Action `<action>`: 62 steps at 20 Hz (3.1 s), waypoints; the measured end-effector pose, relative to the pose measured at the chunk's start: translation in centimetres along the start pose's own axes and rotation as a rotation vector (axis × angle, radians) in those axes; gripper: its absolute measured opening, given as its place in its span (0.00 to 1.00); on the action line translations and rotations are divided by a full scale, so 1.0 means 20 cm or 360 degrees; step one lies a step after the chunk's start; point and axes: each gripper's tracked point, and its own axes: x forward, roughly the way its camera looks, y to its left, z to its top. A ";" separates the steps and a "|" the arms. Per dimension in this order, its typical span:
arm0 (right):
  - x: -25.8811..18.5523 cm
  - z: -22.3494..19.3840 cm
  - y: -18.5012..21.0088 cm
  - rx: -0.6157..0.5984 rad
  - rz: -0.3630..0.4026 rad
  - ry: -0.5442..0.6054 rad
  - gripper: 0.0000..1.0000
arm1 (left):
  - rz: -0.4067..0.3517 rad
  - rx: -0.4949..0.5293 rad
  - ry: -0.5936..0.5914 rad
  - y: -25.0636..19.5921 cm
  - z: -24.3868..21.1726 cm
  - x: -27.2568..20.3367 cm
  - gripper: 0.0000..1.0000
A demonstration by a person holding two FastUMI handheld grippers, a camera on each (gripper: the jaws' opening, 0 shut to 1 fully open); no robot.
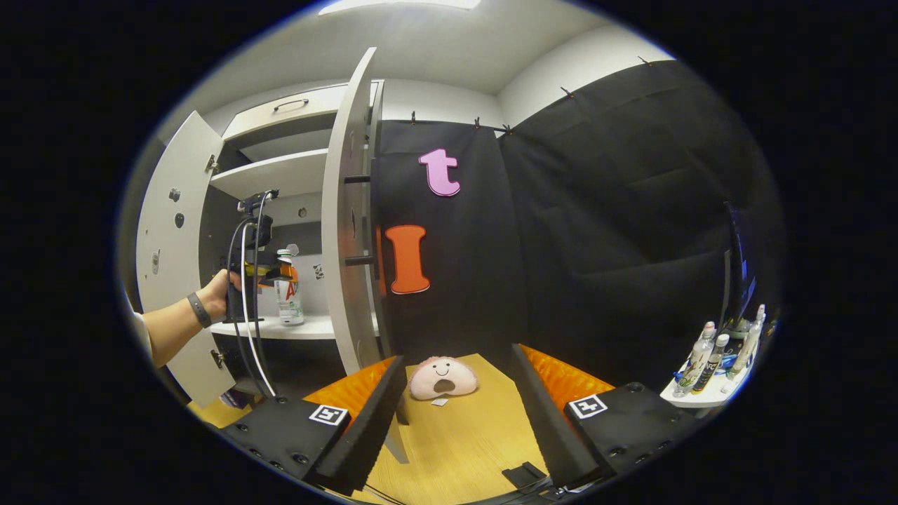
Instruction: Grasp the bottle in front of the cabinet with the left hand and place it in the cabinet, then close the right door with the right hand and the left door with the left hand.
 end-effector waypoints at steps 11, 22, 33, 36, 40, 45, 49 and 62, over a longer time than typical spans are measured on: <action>0.02 0.01 0.02 -0.0018 0.0069 0.0033 0.98 | 0.0008 -0.0099 -0.0197 0.05 0.13 -0.12 0.95; 0.07 0.07 0.06 -0.0030 0.0379 0.0049 0.98 | 0.0143 -0.0104 -0.0483 0.09 0.40 -0.88 0.92; 0.10 0.08 0.22 -0.0012 0.0805 0.0043 0.98 | 0.0449 -0.0126 -0.0512 0.07 -0.04 -1.64 0.92; 0.09 0.09 0.25 -0.0007 0.0850 0.0052 0.98 | 0.0509 -0.0138 -0.0515 0.08 -0.15 -1.76 0.95; 0.07 0.09 0.25 0.0022 0.0757 0.0042 0.98 | 0.0563 -0.0044 -0.0577 0.08 -0.24 -1.87 0.95; 0.09 0.20 0.25 0.0114 0.0608 -0.0030 0.98 | 0.0413 -0.0095 -0.0610 0.03 -0.27 -1.88 0.94; 0.14 0.38 0.19 0.0024 0.0445 -0.0133 0.98 | 0.0361 -0.0114 -0.0565 0.09 -0.32 -1.87 0.95; 0.41 0.71 0.18 -0.0036 0.0277 -0.0194 0.97 | 0.0507 -0.0146 -0.0491 0.42 -0.45 -1.93 0.95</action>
